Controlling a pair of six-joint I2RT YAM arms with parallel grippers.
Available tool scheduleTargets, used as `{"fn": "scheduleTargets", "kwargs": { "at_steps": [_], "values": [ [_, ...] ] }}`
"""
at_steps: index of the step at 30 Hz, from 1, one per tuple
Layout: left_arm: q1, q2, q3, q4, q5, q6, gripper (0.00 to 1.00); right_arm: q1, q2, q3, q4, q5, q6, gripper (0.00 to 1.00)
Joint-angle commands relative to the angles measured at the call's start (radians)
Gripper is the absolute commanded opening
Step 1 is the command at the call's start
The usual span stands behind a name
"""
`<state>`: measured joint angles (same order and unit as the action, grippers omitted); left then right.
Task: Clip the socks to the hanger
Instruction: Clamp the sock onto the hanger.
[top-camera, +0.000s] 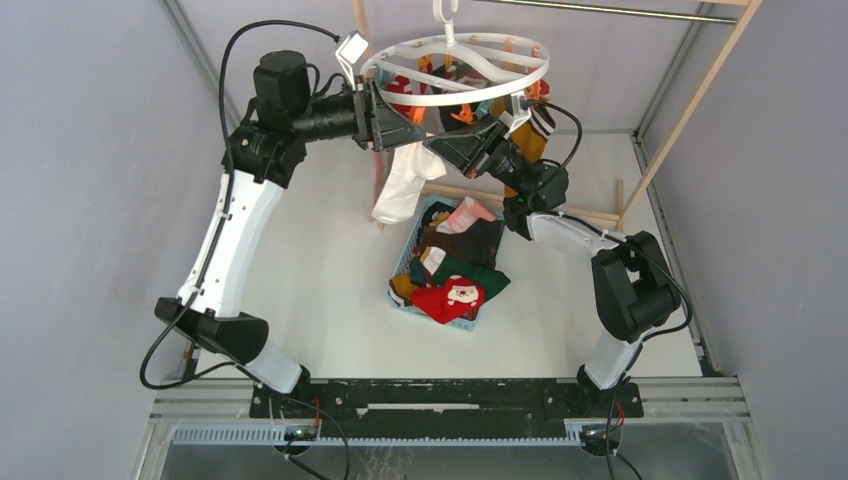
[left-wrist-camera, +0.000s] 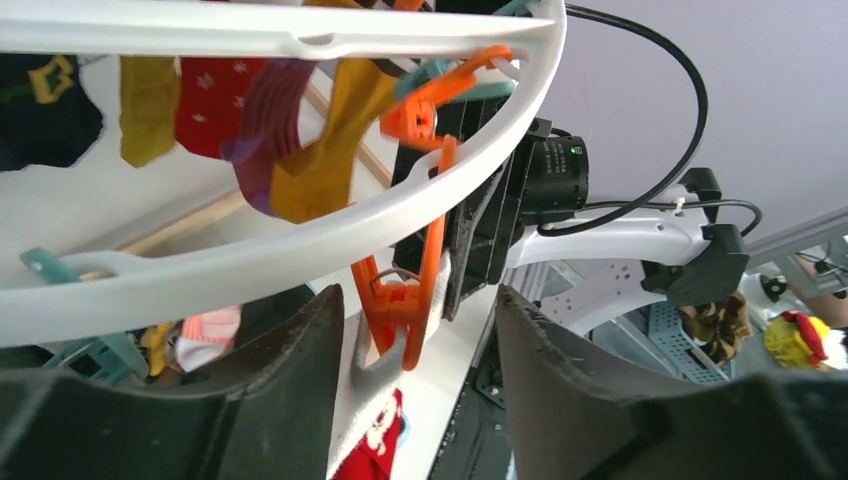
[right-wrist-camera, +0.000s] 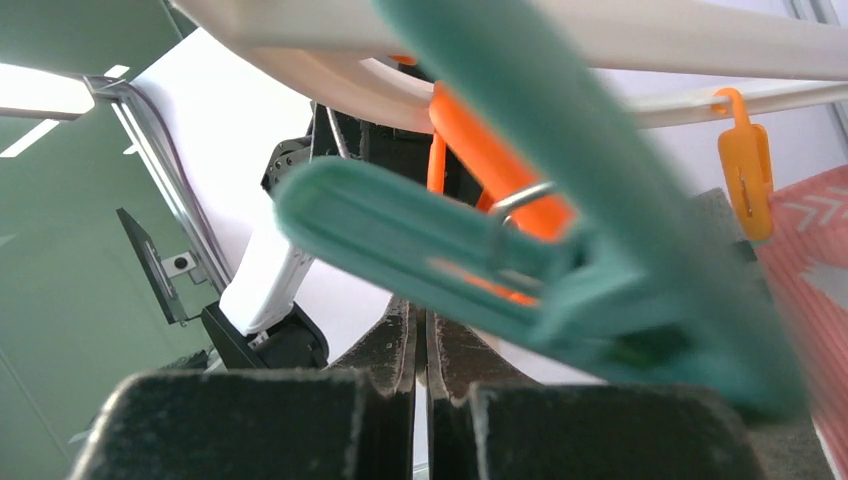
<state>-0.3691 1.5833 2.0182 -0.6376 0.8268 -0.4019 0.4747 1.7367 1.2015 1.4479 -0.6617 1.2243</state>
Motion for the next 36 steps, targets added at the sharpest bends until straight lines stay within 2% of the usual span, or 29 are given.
{"fn": "scheduleTargets", "kwargs": {
  "at_steps": [1,3,7,10,13,16,18,22,25,28,31,36],
  "values": [
    [0.005,-0.059,-0.028,0.026,0.031,-0.004,0.64,0.004,-0.018,0.018,0.067,0.027,-0.005,0.00],
    [0.008,-0.068,-0.038,0.026,0.030,-0.004,0.70,0.003,-0.023,0.007,0.066,0.037,-0.007,0.02],
    [0.018,-0.098,-0.088,0.025,0.028,0.004,0.74,0.000,-0.039,-0.013,0.065,0.056,-0.013,0.10],
    [0.026,-0.135,-0.165,0.024,0.033,0.023,0.75,0.000,-0.048,-0.016,0.058,0.055,-0.014,0.14],
    [0.030,-0.178,-0.270,0.040,0.042,0.039,0.70,0.005,-0.060,-0.019,0.027,0.046,-0.027,0.19],
    [0.030,-0.213,-0.359,0.070,0.050,0.043,0.61,0.013,-0.084,-0.034,-0.023,0.043,-0.061,0.26],
    [0.030,-0.217,-0.374,0.067,0.043,0.056,0.51,0.017,-0.109,-0.050,-0.072,0.043,-0.097,0.31],
    [0.030,-0.212,-0.378,0.076,-0.005,0.062,0.21,0.021,-0.167,-0.097,-0.174,0.061,-0.165,0.38],
    [0.031,-0.208,-0.373,0.075,-0.034,0.061,0.07,0.015,-0.235,-0.141,-0.266,0.084,-0.224,0.53],
    [0.034,-0.220,-0.379,0.075,-0.053,0.064,0.01,0.001,-0.315,-0.180,-0.407,0.114,-0.326,0.62],
    [0.038,-0.237,-0.389,0.072,-0.065,0.075,0.01,-0.004,-0.397,-0.204,-0.604,0.161,-0.438,0.67],
    [0.039,-0.257,-0.375,0.054,-0.076,0.095,0.01,-0.008,-0.490,-0.207,-0.886,0.231,-0.606,0.68]
  ]
}}
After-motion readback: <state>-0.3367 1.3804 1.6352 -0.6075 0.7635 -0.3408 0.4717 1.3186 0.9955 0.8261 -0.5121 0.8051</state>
